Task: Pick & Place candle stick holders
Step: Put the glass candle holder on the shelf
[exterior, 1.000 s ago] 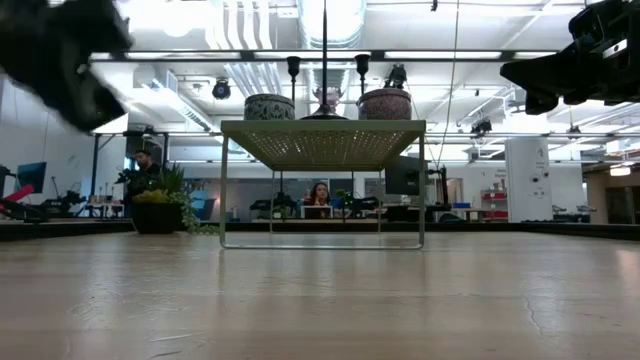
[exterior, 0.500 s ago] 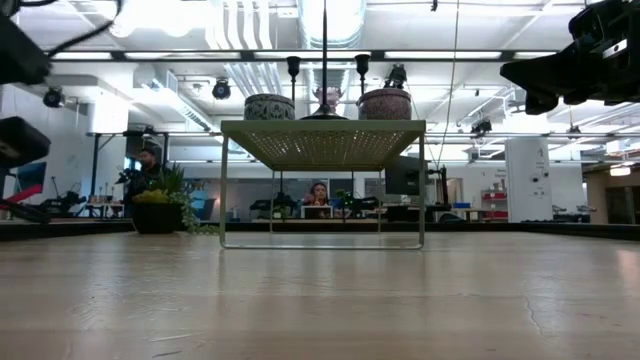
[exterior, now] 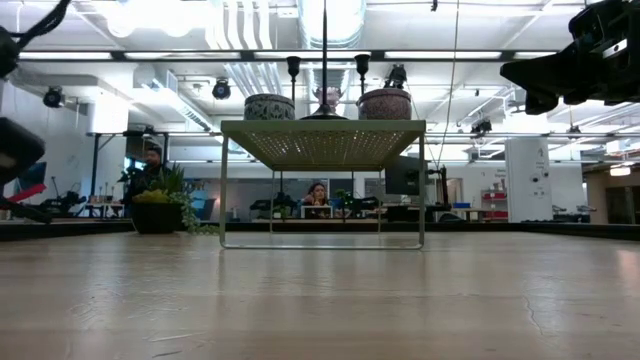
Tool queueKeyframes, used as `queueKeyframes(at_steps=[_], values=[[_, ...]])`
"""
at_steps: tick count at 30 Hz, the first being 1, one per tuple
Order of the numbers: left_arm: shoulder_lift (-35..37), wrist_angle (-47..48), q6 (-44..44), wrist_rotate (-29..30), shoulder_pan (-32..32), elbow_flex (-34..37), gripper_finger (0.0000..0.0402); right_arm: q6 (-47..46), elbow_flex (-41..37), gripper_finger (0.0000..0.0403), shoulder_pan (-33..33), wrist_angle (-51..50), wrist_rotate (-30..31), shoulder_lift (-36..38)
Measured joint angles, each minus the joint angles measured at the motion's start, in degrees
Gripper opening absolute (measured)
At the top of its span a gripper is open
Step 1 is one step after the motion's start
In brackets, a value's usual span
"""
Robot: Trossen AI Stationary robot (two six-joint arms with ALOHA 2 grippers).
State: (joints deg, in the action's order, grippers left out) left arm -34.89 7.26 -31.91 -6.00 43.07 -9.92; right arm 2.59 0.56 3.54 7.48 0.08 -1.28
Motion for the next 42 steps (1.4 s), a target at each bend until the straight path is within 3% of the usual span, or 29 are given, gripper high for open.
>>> queueKeyframes(at_steps=[9, 17, 42], values=[[-1.3, -7.4, 5.5, 3.7, 0.0, 3.0, 0.0190, 0.0, 0.0, 0.0008, 0.0, 0.0, 0.0, 0.0], [-4.2, -14.6, 9.8, 7.8, 0.0, 3.7, 0.0247, 0.0, 0.0, 0.0008, 0.0, 0.0, 0.0, 0.0], [-24.0, -37.4, 11.2, 7.8, 0.1, 3.6, 0.0245, 0.0, 0.0, 0.0008, 0.0, 0.0, 0.0, 0.0]])
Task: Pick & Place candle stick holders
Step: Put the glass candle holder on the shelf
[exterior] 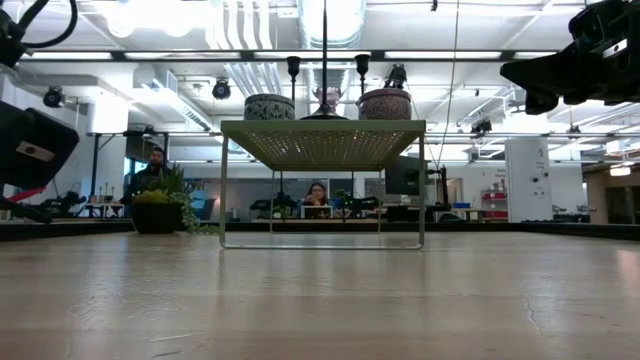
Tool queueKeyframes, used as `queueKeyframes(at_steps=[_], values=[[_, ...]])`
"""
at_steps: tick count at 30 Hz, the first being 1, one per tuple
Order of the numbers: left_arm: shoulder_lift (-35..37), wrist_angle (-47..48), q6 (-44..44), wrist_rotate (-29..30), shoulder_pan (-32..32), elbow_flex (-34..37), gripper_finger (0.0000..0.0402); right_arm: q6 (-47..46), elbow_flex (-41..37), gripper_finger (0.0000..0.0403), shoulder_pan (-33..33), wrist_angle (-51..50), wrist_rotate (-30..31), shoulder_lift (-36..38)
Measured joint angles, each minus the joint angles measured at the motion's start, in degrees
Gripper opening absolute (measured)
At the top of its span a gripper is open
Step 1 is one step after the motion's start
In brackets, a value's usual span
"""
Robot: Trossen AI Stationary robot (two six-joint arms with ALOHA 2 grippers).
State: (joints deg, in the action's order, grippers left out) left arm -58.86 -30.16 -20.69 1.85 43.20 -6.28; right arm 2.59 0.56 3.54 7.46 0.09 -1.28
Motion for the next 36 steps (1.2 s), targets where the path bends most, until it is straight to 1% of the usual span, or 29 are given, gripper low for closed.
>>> queueKeyframes(at_steps=[5, 11, 16, 21, 24, 31, 33, 36], values=[[-3.7, -5.0, 1.2, 0.0, 0.0, 0.0, 0.0242, 0.0, 0.0, 0.0008, 0.0, 0.0, 0.0, 0.0], [-7.8, -9.5, 1.3, -0.3, 0.1, 0.0, 0.0229, 0.0, 0.0, 0.0008, 0.0, 0.0, 0.0, 0.0], [-10.8, -13.3, 2.3, -0.7, 0.1, 0.0, 0.0209, 0.0, 0.0, 0.0008, 0.0, 0.0, 0.0, 0.0], [-13.2, -16.5, 2.9, -0.6, 0.1, 0.0, 0.0179, 0.0, 0.0, 0.0008, 0.0, 0.0, 0.0, 0.0], [-13.4, -16.5, 2.7, -0.6, 0.1, -0.5, 0.0160, 0.0, 0.0, 0.0008, 0.0, 0.0, 0.0, 0.0], [-11.3, -16.4, 2.0, -0.1, 0.1, -1.7, 0.0160, 0.0, 0.0, 0.0008, 0.0, 0.0, 0.0, 0.0], [-10.2, -16.3, 0.8, 0.9, 0.1, -2.0, 0.0160, 0.0, 0.0, 0.0008, 0.0, 0.0, 0.0, 0.0], [-7.8, -16.0, -1.8, 4.0, 0.1, -2.4, 0.0160, 0.0, 0.0, 0.0008, 0.0, 0.0, 0.0, 0.0]])
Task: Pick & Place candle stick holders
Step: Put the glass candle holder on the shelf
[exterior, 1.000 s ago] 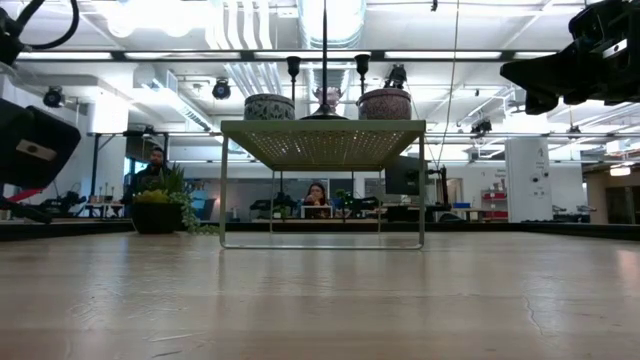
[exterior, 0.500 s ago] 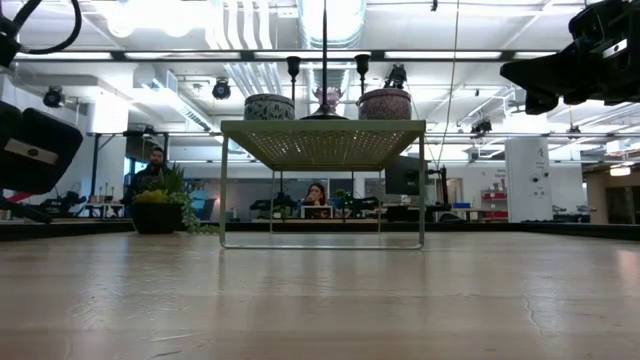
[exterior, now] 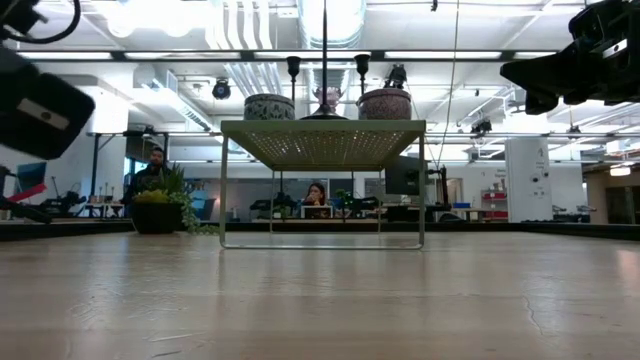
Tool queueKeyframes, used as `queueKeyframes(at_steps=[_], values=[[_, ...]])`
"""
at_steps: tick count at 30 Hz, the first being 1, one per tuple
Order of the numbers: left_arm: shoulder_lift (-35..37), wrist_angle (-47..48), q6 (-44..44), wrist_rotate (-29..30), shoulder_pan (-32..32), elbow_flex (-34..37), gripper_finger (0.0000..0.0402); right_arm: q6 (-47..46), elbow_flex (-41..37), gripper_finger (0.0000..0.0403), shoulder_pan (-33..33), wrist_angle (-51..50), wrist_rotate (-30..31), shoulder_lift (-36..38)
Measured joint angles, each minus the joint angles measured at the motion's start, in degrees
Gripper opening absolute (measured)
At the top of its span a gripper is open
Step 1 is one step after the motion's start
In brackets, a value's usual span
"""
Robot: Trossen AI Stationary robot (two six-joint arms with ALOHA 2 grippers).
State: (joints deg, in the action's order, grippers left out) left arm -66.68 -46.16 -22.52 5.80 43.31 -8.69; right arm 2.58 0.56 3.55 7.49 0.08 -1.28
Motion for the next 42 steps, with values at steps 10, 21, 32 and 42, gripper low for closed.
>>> queueKeyframes(at_steps=[10, 21, 32, 42], values=[[14.1, 19.5, 0.5, 18.7, -0.4, -9.0, 0.0160, 0.0, 0.0, 0.0008, 0.0, 0.0, 0.0, 0.0], [16.5, 48.7, 9.9, 34.8, -17.4, -36.5, 0.0160, 0.0, 0.0, 0.0008, 0.0, 0.0, 0.0, 0.0], [9.7, 52.4, 11.1, 26.1, -41.2, -44.6, 0.0160, 0.0, 0.0, 0.0008, 0.0, 0.0, 0.0, 0.0], [1.6, 44.8, 17.1, 23.0, -50.2, -44.7, 0.0160, 0.0, 0.0, 0.0008, 0.0, 0.0, 0.0, 0.0]])
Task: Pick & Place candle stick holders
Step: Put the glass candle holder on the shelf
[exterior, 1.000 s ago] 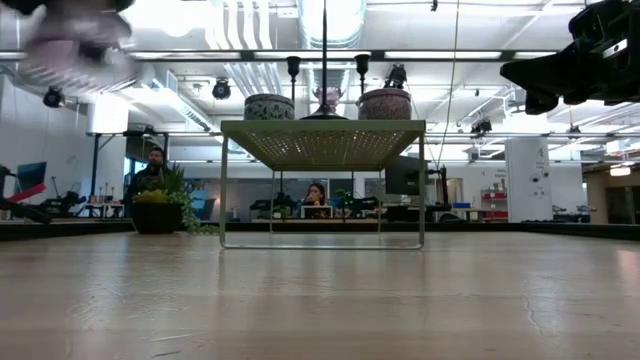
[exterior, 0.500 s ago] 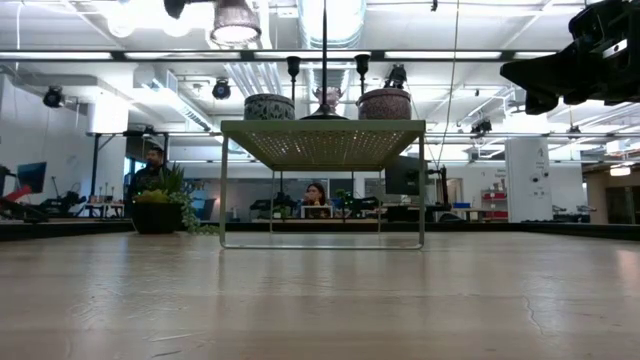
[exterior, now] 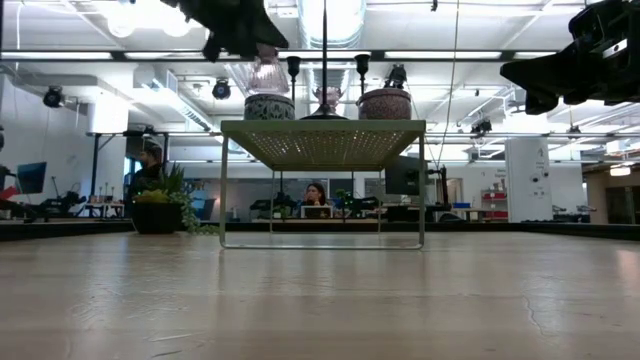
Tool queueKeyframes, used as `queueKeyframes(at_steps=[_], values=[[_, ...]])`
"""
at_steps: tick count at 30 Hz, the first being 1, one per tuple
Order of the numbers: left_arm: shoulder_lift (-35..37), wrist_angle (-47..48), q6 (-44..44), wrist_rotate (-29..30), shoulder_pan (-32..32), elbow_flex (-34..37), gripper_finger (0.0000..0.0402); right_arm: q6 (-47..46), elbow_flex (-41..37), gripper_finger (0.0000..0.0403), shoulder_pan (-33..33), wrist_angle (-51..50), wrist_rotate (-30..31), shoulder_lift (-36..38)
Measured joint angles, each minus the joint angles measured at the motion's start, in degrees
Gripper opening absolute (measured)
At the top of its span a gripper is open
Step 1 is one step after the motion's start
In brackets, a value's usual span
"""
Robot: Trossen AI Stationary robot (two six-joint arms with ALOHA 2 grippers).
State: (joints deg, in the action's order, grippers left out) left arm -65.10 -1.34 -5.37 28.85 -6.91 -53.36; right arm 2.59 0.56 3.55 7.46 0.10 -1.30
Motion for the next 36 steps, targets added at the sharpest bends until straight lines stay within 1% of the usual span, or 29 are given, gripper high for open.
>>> queueKeyframes(at_steps=[4, 6, 10, 12, 14, 19, 26, 31, 36], values=[[-3.4, -1.9, 0.5, -0.8, -2.8, 0.0, 0.0159, 0.0, 0.0, 0.0008, 0.0, 0.0, 0.0, 0.0], [-4.7, -2.2, -0.7, -1.0, -3.8, 0.0, 0.0159, 0.0, 0.0, 0.0008, 0.0, 0.0, 0.0, 0.0], [-7.2, -5.8, 0.2, -1.0, -5.7, 0.0, 0.0159, 0.0, 0.0, 0.0008, 0.0, 0.0, 0.0, 0.0], [-8.7, -7.7, -0.8, -1.3, -6.5, 0.0, 0.0159, 0.0, 0.0, 0.0008, 0.0, 0.0, 0.0, 0.0], [-9.9, -8.9, -1.8, -2.7, -7.2, 0.0, 0.0159, 0.0, 0.0, 0.0008, 0.0, 0.0, 0.0, 0.0], [-12.1, -9.4, -2.0, -3.1, -7.7, 0.0, 0.0159, 0.0, 0.0, 0.0008, 0.0, 0.0, 0.0, 0.0], [-13.8, -9.4, -2.1, -4.5, -7.9, 0.0, 0.0159, 0.0, 0.0, 0.0008, 0.0, 0.0, 0.0, 0.0], [-14.3, -9.3, -2.3, -7.0, -8.9, 0.0, 0.0159, 0.0, 0.0, 0.0008, 0.0, 0.0, 0.0, 0.0], [-14.3, -9.4, -3.0, -7.5, -9.4, 0.0, 0.0159, 0.0, 0.0, 0.0008, 0.0, 0.0, 0.0, 0.0]])
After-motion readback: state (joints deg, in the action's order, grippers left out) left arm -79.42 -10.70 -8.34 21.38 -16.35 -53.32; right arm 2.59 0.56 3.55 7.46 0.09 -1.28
